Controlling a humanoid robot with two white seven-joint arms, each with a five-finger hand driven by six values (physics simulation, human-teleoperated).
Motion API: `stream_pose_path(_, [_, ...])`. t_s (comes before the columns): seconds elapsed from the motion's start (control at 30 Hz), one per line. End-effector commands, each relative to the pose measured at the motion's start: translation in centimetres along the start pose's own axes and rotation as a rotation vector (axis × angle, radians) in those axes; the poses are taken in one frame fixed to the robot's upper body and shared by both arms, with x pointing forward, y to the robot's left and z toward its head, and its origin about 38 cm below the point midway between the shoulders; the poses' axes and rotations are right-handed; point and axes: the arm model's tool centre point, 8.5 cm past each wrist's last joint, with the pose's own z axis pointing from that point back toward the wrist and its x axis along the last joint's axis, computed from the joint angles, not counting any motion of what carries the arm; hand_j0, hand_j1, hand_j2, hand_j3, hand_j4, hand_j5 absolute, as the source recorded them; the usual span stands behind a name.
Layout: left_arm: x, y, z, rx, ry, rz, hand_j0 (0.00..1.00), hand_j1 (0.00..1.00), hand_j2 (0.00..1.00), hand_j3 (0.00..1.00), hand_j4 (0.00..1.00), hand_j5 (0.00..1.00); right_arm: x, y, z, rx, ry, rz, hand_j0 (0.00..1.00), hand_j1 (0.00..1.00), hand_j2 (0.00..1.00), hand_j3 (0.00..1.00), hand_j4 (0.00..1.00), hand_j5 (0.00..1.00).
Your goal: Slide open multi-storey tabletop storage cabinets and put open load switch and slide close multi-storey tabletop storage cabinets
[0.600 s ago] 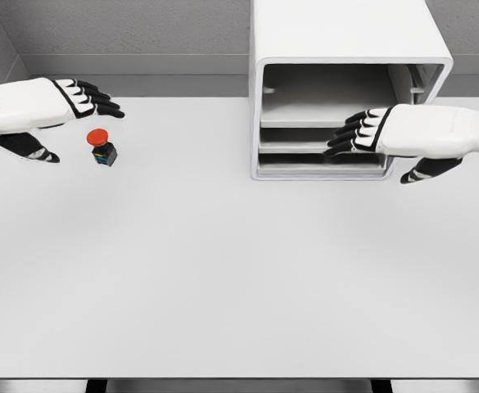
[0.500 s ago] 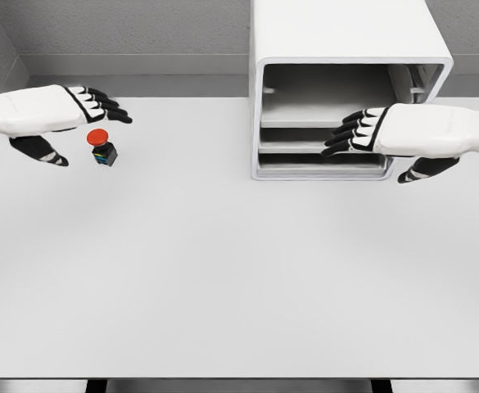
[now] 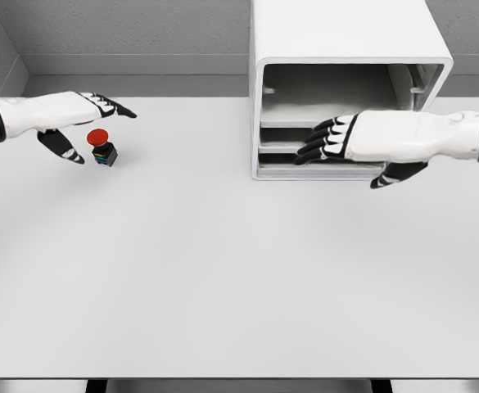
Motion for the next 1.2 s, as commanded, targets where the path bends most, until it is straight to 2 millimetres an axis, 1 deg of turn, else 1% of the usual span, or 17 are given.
stream_pose_path(0.0, [-0.4, -0.6, -0.6, -0.002, 0.008, 0.029, 1.00, 1.00, 1.00, 1.00, 1.00, 1.00, 0.1, -0.1, -0.2, 0.004, -0.013, -0.021, 1.00, 1.00, 1.00, 1.00, 1.00, 1.00])
stream_pose_path(0.07, [-0.7, -0.8, -0.8, -0.004, 0.017, 0.042, 1.00, 1.00, 1.00, 1.00, 1.00, 1.00, -0.4, 0.1, -0.1, 0.005, 0.026, -0.074, 1.00, 1.00, 1.00, 1.00, 1.00, 1.00])
stream_pose_path(0.17, [-1.5, -1.6, -1.6, -0.009, 0.037, 0.090, 1.00, 1.00, 1.00, 1.00, 1.00, 1.00, -1.0, -0.1, 0.0, -0.004, 0.070, -0.154, 1.00, 1.00, 1.00, 1.00, 1.00, 1.00])
stream_pose_path(0.23, [-1.8, -1.6, -1.4, -0.008, 0.045, 0.093, 1.00, 1.00, 1.00, 1.00, 1.00, 1.00, -1.4, -0.4, 0.3, -0.012, 0.094, -0.170, 1.00, 1.00, 1.00, 1.00, 1.00, 1.00])
stream_pose_path(0.37, [-2.0, -1.8, -1.4, -0.016, 0.053, 0.096, 1.00, 1.00, 1.00, 1.00, 1.00, 1.00, -2.8, 0.2, 0.7, -0.010, 0.159, -0.220, 1.00, 1.00, 1.00, 1.00, 1.00, 1.00])
stream_pose_path(0.4, [-1.9, -2.0, -1.5, -0.029, 0.050, 0.092, 1.00, 1.00, 1.00, 1.00, 1.00, 1.00, -2.7, 0.2, 0.3, -0.008, 0.155, -0.226, 1.00, 1.00, 1.00, 1.00, 1.00, 1.00])
stream_pose_path(0.43, [-1.9, -1.7, -1.6, -0.037, 0.054, 0.082, 1.00, 1.00, 1.00, 1.00, 1.00, 1.00, -2.6, -0.1, -1.0, -0.013, 0.143, -0.232, 1.00, 1.00, 1.00, 1.00, 1.00, 1.00])
stream_pose_path(0.5, [-1.9, -1.6, -1.7, -0.038, 0.054, 0.080, 1.00, 1.00, 1.00, 1.00, 1.00, 1.00, -3.4, 0.4, -0.8, -0.012, 0.166, -0.251, 1.00, 1.00, 1.00, 1.00, 1.00, 1.00])
stream_pose_path(0.53, [-2.0, -1.7, -1.7, -0.040, 0.055, 0.082, 1.00, 1.00, 1.00, 1.00, 1.00, 1.00, -3.5, 0.3, -1.5, -0.015, 0.157, -0.256, 1.00, 1.00, 1.00, 1.00, 1.00, 1.00])
stream_pose_path(0.63, [-2.5, -2.1, -1.5, -0.049, 0.071, 0.092, 1.00, 1.00, 1.00, 1.00, 1.00, 1.00, -4.3, 0.3, -1.2, -0.021, 0.181, -0.265, 1.00, 1.00, 1.00, 1.00, 1.00, 1.00])
stream_pose_path(0.67, [-2.6, -2.2, -1.6, -0.052, 0.074, 0.093, 1.00, 1.00, 1.00, 1.00, 1.00, 1.00, -4.6, 0.3, -1.5, -0.025, 0.182, -0.271, 1.00, 1.00, 1.00, 1.00, 1.00, 1.00])
stream_pose_path(0.77, [-2.8, -2.8, -2.1, -0.067, 0.085, 0.105, 1.00, 1.00, 1.00, 1.00, 1.00, 1.00, -5.2, 0.4, -1.5, -0.022, 0.194, -0.282, 1.00, 1.00, 1.00, 1.00, 1.00, 1.00])
stream_pose_path(0.83, [-2.8, -2.8, -2.2, -0.067, 0.085, 0.105, 1.00, 1.00, 1.00, 1.00, 1.00, 1.00, -5.8, 0.7, -1.5, -0.023, 0.210, -0.296, 1.00, 1.00, 1.00, 1.00, 1.00, 1.00])
stream_pose_path(0.87, [-2.6, -2.9, -2.5, -0.066, 0.079, 0.108, 1.00, 1.00, 1.00, 1.00, 1.00, 1.00, -5.9, 0.7, -1.5, -0.024, 0.213, -0.298, 1.00, 1.00, 1.00, 1.00, 1.00, 1.00])
stream_pose_path(0.93, [-2.8, -3.3, -2.8, -0.071, 0.085, 0.122, 1.00, 1.00, 1.00, 1.00, 1.00, 1.00, -6.4, 1.0, -1.6, -0.024, 0.222, -0.310, 1.00, 1.00, 1.00, 1.00, 1.00, 1.00])
stream_pose_path(1.0, [-2.8, -2.7, -2.7, -0.062, 0.086, 0.116, 1.00, 1.00, 1.00, 1.00, 1.00, 1.00, -6.9, 1.2, -1.4, -0.020, 0.239, -0.315, 1.00, 1.00, 1.00, 1.00, 1.00, 1.00])
stream_pose_path(1.17, [-3.2, -2.8, -2.5, -0.063, 0.100, 0.126, 1.00, 1.00, 1.00, 1.00, 1.00, 1.00, -7.8, 1.8, -1.4, -0.016, 0.262, -0.333, 1.00, 1.00, 1.00, 1.00, 1.00, 1.00])
